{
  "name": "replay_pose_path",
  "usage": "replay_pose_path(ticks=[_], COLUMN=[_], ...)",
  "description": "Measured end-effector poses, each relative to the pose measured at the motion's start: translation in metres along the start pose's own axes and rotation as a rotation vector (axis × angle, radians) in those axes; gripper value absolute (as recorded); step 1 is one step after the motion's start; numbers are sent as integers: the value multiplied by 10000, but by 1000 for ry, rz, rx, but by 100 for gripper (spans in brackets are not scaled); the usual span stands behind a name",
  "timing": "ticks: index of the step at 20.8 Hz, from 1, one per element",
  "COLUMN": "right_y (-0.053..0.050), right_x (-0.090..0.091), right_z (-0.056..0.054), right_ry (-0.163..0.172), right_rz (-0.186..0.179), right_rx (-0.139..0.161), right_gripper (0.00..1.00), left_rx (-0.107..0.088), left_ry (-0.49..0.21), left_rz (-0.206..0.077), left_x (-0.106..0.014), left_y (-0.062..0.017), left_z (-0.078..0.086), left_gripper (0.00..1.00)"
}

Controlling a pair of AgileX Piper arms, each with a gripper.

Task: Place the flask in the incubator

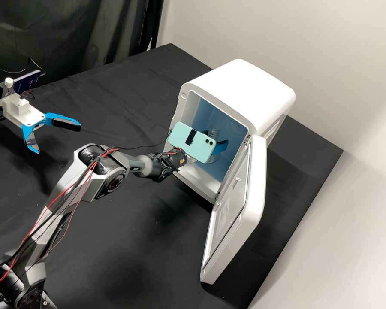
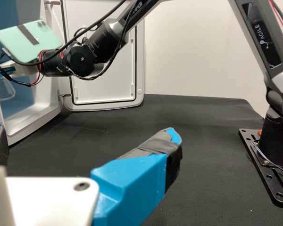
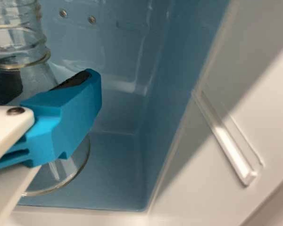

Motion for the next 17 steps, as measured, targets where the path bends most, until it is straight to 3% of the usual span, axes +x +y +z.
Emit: replay_pose_path(ticks=[4,13,17], right_y=[-40,-23,-118], right_x=[70,118,139], right_z=[133,238,339], right_ry=[-36,-58,-78], right_rz=[-1,3,-15], right_rx=[-1,4,3], right_gripper=[0,0,0], left_rx=[2,2,2], left_ry=[0,2,3], left_rz=[0,1,1], left_x=[0,-1,-2], left_y=[0,1,2], left_z=[0,-4,-6], left_gripper=[100,100,100])
